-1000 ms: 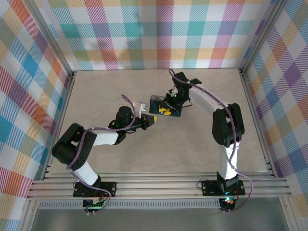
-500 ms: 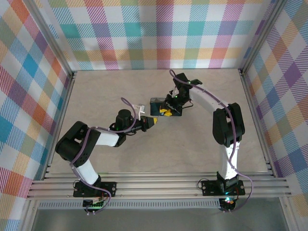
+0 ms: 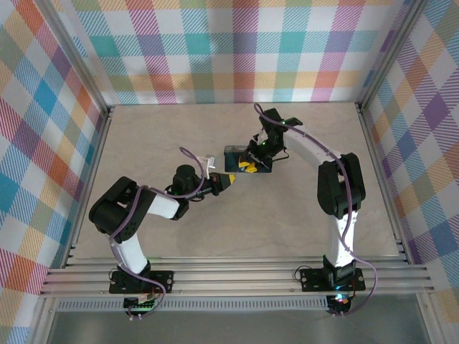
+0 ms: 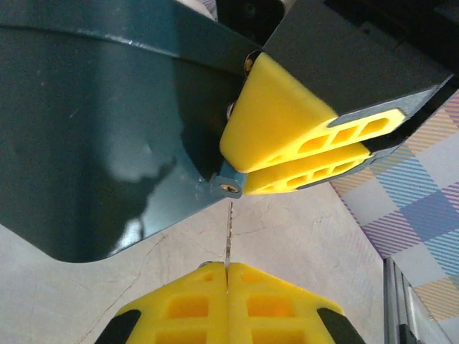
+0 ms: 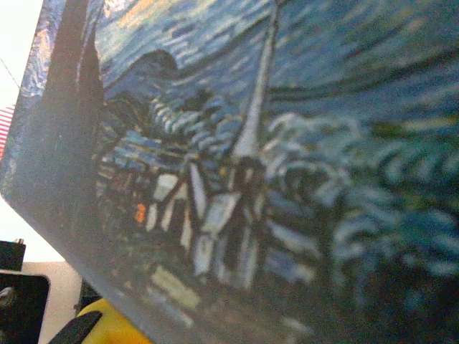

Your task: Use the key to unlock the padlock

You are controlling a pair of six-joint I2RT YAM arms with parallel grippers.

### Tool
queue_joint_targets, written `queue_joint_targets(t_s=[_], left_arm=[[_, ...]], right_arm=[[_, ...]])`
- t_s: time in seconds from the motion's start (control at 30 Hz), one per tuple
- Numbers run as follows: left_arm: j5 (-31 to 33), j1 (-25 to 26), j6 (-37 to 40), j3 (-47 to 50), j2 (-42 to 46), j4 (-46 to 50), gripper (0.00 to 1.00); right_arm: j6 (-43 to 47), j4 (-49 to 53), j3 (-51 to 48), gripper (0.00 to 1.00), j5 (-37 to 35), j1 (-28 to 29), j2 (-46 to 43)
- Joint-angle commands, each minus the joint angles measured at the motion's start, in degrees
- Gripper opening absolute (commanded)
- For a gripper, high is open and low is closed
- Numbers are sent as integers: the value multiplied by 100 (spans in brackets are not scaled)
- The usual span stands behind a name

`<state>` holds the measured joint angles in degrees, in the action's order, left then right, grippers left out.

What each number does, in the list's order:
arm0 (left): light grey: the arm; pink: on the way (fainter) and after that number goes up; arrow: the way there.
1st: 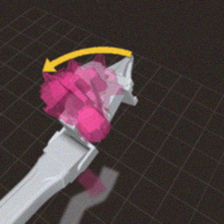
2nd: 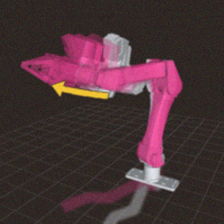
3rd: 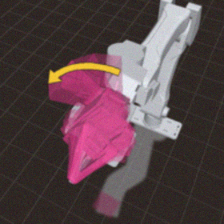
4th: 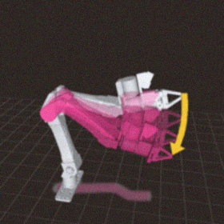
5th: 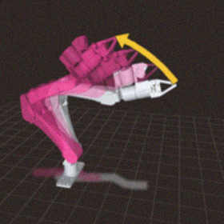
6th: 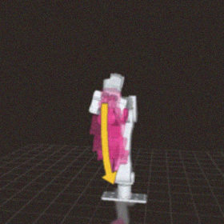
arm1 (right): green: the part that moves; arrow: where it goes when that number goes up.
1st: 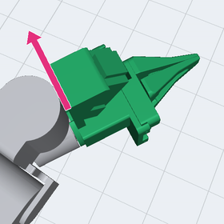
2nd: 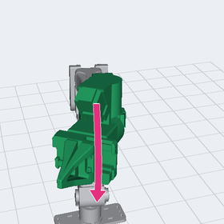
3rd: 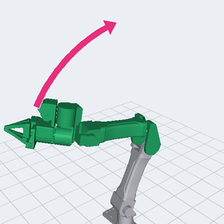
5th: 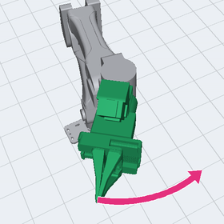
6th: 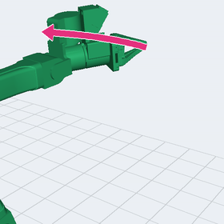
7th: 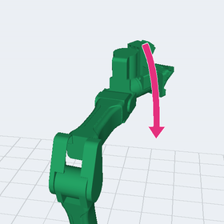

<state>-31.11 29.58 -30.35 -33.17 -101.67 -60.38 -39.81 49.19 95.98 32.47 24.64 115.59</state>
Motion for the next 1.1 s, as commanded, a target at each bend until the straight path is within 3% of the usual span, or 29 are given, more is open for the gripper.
queue_joint_targets(t_s=[0.0, 1.07], left_arm=[[-150, 3, -103, -116, -142, -377, 0], [-387, -32, -437, -544, -828, -1204, 0]], right_arm=[[89, 19, -27, 0, 288, -47, -195], [-167, -132, -257, 0, 630, -45, -335]])
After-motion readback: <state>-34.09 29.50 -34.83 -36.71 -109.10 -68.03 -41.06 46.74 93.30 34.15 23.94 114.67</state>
